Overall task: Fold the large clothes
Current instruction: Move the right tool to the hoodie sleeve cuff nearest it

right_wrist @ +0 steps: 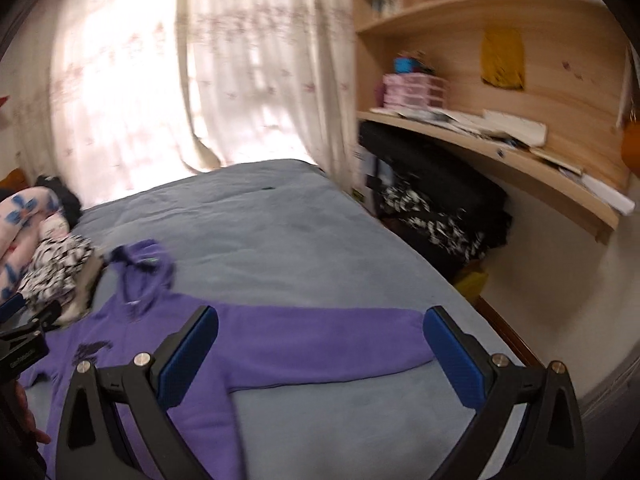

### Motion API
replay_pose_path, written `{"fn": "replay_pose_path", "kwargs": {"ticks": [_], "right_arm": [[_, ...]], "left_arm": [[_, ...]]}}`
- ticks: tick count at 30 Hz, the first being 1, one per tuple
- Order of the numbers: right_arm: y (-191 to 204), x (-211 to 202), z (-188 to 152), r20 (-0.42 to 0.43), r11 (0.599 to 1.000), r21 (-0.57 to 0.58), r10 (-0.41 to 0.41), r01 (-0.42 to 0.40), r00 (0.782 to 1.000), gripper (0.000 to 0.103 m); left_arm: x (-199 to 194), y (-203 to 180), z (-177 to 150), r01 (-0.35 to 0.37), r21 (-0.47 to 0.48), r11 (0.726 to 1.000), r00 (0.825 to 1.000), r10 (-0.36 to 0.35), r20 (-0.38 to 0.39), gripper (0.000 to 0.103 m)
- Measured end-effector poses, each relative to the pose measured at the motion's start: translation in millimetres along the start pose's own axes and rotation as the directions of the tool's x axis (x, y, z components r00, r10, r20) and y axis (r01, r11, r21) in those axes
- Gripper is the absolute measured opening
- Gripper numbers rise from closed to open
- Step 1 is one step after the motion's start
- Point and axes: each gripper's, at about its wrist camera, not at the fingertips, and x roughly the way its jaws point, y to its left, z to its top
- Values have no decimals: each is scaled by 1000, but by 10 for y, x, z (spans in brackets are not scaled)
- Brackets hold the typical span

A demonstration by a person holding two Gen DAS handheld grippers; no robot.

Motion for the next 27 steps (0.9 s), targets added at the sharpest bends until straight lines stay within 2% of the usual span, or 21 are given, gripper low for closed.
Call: {"fn": "replay_pose_path", "kwargs": {"ticks": [3, 5, 7, 10, 14, 18, 20, 22, 23, 24, 27], "right_arm": [[-380, 433, -4, -114, 997, 82, -5, 14, 993, 103], [-647, 683, -51, -173, 990, 143, 20, 5, 985, 103], [-990, 1021, -163, -254, 975, 221, 48, 10, 966, 103], [-1420, 1366, -386, -319, 945, 327, 102, 9, 942, 102], [-1788, 1738, -682, -385, 891, 453, 182, 14, 905, 93], [-1917, 2039, -920, -418, 859, 512, 237, 11, 877, 83], [-1936, 2174, -991, -414, 838, 545, 280, -10, 866, 79], [-1920, 2273, -1016, -410, 825, 565, 303, -21, 861, 78], [-1900, 2342, -1027, -409, 819, 573, 313, -26, 857, 77], [-1889, 2383, -1033, -413, 817, 576, 316, -23, 854, 74], [-1825, 2530, -1062, -433, 811, 586, 325, -12, 841, 67]], "left_arm": [[268, -239, 93, 37, 12, 999, 999, -37, -5, 95], [492, -418, 113, 46, 26, 999, 999, -45, -22, 95], [670, -590, 97, 59, 35, 998, 997, -57, -49, 95], [982, -849, 19, 91, 60, 994, 990, -83, -112, 95], [1356, -1105, -146, 121, 59, 991, 970, -106, -219, 95], [1674, -1251, -321, 122, 20, 992, 947, -111, -301, 95], [1848, -1269, -415, 132, -22, 991, 926, -131, -353, 91], [2020, -1296, -485, 148, -60, 987, 900, -159, -406, 75], [2085, -1315, -514, 146, -67, 987, 891, -161, -424, 71], [2128, -1318, -542, 145, -71, 987, 886, -162, -434, 68], [2215, -1348, -606, 134, -46, 990, 884, -140, -447, 68]]}}
